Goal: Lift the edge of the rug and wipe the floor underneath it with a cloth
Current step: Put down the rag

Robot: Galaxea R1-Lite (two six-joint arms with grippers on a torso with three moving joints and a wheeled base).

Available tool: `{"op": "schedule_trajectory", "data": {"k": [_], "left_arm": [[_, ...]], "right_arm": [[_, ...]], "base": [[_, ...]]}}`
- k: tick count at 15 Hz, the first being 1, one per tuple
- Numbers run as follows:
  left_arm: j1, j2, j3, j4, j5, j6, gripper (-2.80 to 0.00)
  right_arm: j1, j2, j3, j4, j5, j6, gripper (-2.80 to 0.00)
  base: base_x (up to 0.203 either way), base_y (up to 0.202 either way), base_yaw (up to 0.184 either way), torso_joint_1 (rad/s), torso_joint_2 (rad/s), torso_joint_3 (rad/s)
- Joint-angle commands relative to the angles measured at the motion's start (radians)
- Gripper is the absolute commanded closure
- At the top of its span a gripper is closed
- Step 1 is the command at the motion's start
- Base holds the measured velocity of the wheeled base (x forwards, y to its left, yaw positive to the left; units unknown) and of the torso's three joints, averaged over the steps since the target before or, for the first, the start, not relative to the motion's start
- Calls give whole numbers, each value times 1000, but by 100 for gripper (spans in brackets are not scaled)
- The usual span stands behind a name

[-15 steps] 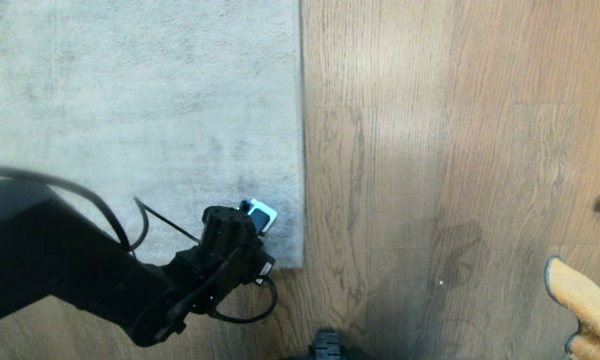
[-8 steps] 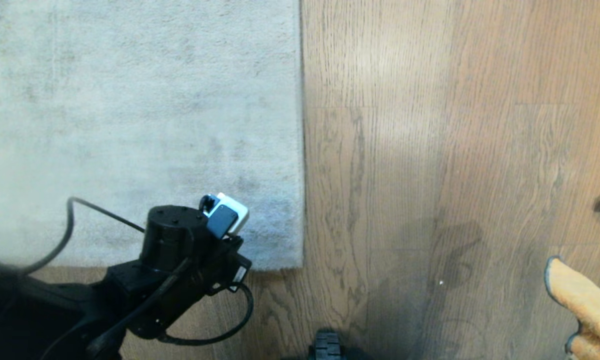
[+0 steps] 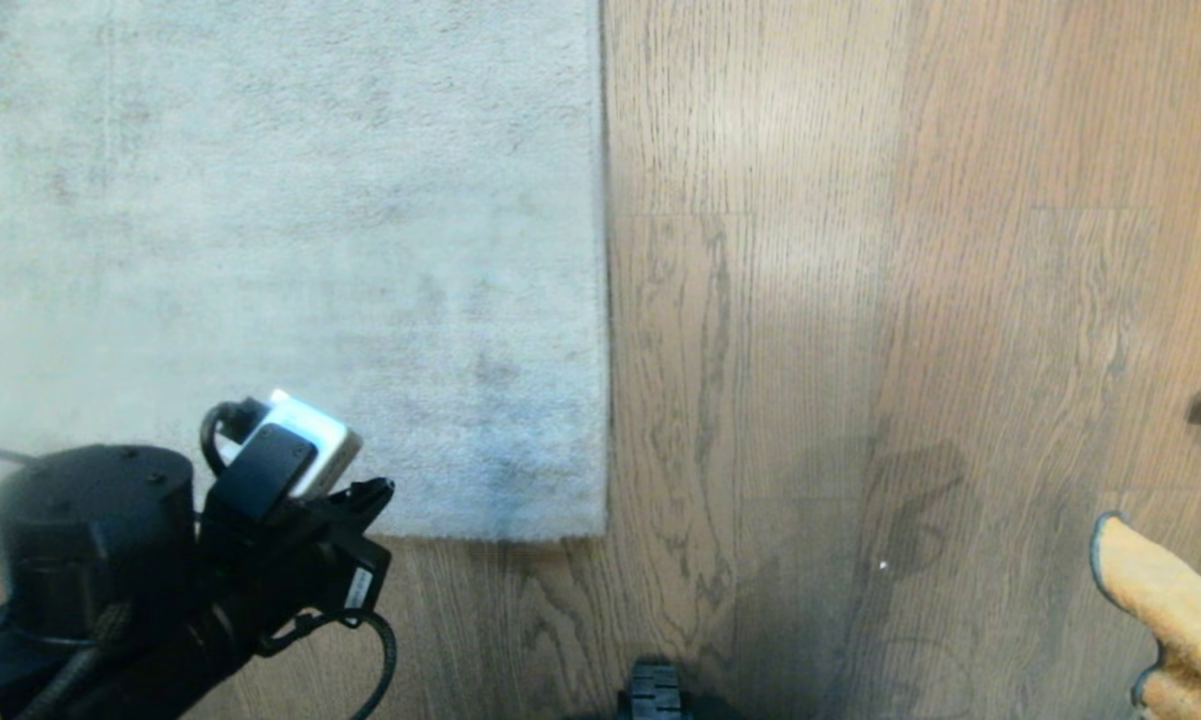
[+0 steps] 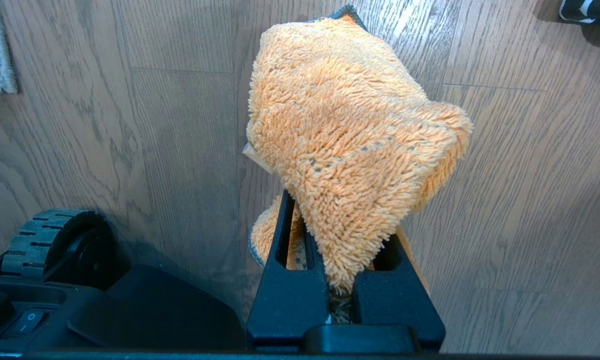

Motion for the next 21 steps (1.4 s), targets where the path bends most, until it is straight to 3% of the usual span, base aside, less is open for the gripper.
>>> {"op": "schedule_trajectory", "data": {"k": [1,3,7,10,13,18,19,21], "left_arm": [[49,-133,15,44,-1,1,0],[112,-219,55,83,-26,1,0],[312,-406,187,101,-177,-7,0],[396,-571,287,102,-219,-33,0],[436,-749,316,184,-226,-54,0],[478,-1049,322,481,-240,-75,0],[483,-1078,322,549,-246,-83,0],[486,-1080,322,573,-250,-93,0]], "right_arm": [[0,1,0,0,1,-1,0],[0,1,0,0,1,-1,0],[0,1,0,0,1,-1,0],[0,1,0,0,1,-1,0],[0,1,0,0,1,-1,0],[0,1,0,0,1,-1,0],[0,1,0,0,1,-1,0],[0,1,0,0,1,-1,0]], "base": [[0,0,0,0,0,0],[0,0,0,0,0,0],[0,0,0,0,0,0],[0,0,0,0,0,0],[0,0,0,0,0,0],[0,0,0,0,0,0],[0,0,0,0,0,0],[0,0,0,0,0,0]]}}
